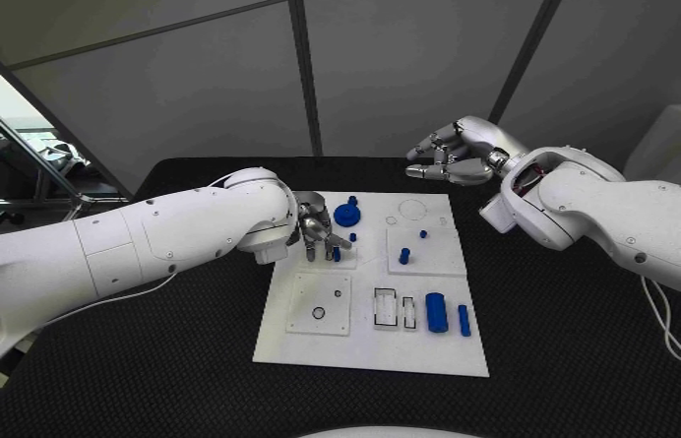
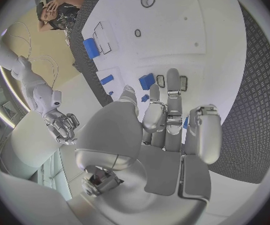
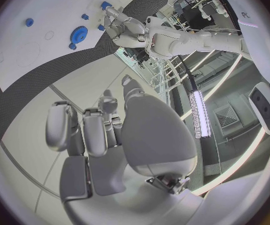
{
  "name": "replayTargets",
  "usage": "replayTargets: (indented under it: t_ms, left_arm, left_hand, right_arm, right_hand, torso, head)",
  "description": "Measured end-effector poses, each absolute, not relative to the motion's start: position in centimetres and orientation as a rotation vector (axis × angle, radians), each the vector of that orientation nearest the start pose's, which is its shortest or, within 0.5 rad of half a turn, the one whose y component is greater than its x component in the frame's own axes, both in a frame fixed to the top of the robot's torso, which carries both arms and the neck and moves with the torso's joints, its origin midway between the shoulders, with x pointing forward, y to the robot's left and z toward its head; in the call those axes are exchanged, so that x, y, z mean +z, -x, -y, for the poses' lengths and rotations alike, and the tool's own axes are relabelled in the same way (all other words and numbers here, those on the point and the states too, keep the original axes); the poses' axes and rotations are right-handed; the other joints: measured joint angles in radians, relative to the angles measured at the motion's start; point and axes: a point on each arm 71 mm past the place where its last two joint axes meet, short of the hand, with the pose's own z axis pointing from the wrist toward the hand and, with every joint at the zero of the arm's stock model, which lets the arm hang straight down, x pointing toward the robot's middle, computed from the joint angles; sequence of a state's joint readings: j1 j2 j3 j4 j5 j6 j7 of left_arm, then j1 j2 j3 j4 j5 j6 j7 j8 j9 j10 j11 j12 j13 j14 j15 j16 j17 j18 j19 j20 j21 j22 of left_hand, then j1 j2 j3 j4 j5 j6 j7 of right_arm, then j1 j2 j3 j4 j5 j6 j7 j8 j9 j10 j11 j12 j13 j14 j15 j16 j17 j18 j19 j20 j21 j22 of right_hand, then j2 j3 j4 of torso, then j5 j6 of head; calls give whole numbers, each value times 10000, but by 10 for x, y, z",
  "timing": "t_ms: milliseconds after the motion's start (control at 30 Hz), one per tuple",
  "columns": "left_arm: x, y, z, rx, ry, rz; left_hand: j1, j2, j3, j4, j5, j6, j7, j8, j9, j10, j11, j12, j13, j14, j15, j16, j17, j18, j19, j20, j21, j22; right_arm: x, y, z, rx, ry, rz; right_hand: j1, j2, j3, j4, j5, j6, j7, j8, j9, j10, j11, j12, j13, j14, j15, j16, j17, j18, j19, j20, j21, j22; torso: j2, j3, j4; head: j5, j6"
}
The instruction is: Assemble the parts on the task board
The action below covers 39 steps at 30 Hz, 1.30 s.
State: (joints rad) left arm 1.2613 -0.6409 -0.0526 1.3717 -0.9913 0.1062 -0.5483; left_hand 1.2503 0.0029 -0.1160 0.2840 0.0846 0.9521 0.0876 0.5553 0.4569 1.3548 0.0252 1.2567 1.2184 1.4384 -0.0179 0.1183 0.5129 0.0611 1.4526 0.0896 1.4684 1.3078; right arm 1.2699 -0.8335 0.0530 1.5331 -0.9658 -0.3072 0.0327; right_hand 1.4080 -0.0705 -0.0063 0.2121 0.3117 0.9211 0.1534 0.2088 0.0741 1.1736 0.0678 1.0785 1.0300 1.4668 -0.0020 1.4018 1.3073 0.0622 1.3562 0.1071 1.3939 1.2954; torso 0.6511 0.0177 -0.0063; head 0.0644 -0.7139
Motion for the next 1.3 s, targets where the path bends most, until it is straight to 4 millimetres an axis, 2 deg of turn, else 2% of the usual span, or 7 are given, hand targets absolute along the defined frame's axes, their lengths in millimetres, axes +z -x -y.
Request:
replayTargets:
  t_ms: [833,1300]
  left_arm:
    - [-215,-511,-153,-4487,2018,-23438]
    - [-215,-511,-150,-4489,1884,-23544]
  left_hand:
    - [451,362,147,-202,0,-182,-41,286,436,36,-37,50,57,35,-36,-100,108,0,71,-1,39,-1]
    - [951,633,536,-532,0,-322,-108,350,664,69,-70,58,94,57,-57,-176,185,-1,70,-1,76,-2]
  right_arm:
    - [-115,-505,193,10250,-2153,-15939]
    - [-116,-505,192,10239,-2139,-15969]
  right_hand:
    - [0,-1,1,1,155,0,0,0,-8,0,1,0,-35,-1,1,-52,6,-1,0,0,0,1]
    - [0,-1,1,1,254,0,0,0,-7,0,1,0,-44,-1,1,-52,4,-1,1,0,-39,2]
  torso:
    - [7,7,0]
    - [6,10,6]
  head:
    - [-12,-136]
    - [-35,-198]
